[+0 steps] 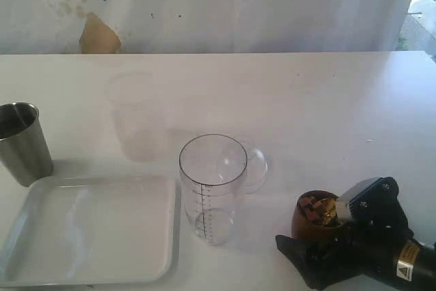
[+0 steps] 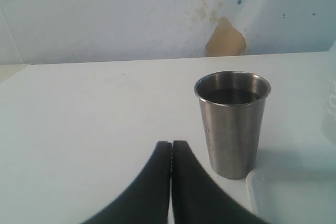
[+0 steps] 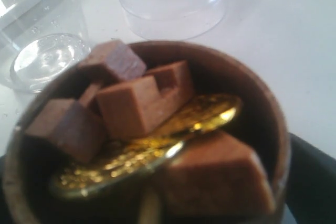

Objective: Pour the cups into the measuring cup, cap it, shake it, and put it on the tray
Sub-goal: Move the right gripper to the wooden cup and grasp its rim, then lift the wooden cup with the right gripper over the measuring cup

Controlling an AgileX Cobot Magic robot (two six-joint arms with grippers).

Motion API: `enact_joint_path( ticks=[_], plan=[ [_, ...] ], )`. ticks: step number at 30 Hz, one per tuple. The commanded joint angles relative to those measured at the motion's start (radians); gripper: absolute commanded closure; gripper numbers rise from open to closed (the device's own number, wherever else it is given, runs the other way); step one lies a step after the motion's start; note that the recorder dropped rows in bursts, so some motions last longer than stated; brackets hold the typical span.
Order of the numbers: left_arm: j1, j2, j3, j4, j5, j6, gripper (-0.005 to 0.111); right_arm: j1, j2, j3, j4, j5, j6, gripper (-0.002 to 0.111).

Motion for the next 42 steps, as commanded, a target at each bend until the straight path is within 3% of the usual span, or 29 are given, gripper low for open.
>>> enact_joint_path(
  ticks=[1,17,19,21,27,35,42],
  plan=[
    [-0.002,-0.005,0.004,-0.004,-0.008,-0.002,0.106,0.003,0.002,-0.002,0.0,-0.016,-0.012,0.003],
    [-0.002,-0.005,0.004,-0.004,-0.008,-0.002,0.106,0.003,0.002,-0.002,0.0,-0.04,0.013,0.005],
    [-0.002,-0.005,0.004,-0.004,-0.008,-0.002,0.106,0.003,0.002,-0.002,0.0,-0.04,0.007,0.013],
    [-0.002,-0.005,0.004,-0.004,-0.008,-0.002,0.106,0.003,0.002,-0.002,0.0,-0.045,0.007,0.03],
    [-0.002,-0.005,0.004,-0.004,-0.008,-0.002,0.106,0.003,0.002,-0.002,-0.116,-0.045,-0.049,0.109],
    [-0.002,-0.005,0.004,-0.004,-0.008,-0.002,0.106,0.003,-0.018,-0.002,-0.131,-0.062,-0.064,0.108],
    [-0.002,-0.005,0.004,-0.004,-0.008,-0.002,0.106,0.003,-0.197,-0.015,-0.125,-0.062,-0.03,0.108]
  ],
)
